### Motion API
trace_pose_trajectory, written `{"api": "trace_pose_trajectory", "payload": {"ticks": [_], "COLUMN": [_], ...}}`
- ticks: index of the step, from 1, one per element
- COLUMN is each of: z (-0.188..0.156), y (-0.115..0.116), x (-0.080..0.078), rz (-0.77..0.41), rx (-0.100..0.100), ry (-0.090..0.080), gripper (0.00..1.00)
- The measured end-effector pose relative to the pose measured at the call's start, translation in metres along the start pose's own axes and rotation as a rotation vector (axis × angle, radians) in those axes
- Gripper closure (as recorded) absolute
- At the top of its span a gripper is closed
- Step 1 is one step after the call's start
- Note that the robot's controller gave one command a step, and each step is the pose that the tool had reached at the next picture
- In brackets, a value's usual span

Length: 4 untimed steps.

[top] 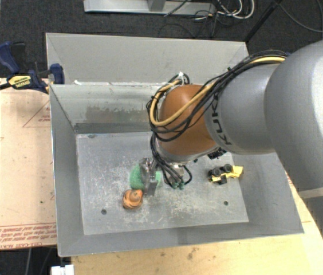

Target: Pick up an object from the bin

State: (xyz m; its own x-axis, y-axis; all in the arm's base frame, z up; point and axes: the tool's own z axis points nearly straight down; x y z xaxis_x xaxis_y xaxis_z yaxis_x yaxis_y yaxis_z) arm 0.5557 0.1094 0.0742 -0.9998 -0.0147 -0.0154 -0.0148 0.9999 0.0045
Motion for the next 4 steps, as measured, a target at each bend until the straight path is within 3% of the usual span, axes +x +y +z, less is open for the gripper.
{"api": "trace_pose_trajectory", "payload": {"ticks": [1,2,3,4], "z": [0.0,-0.05,-0.103,-0.225], "y": [0.0,-0.002,-0.013,-0.038], "x": [0.0,-0.009,-0.027,-0.021], "rz": [0.0,0.007,-0.011,-0.022], "rx": [0.0,0.004,0.003,0.003], "ry": [0.0,0.018,0.012,0.012], "gripper": [1.0,1.0,1.0,1.0]}}
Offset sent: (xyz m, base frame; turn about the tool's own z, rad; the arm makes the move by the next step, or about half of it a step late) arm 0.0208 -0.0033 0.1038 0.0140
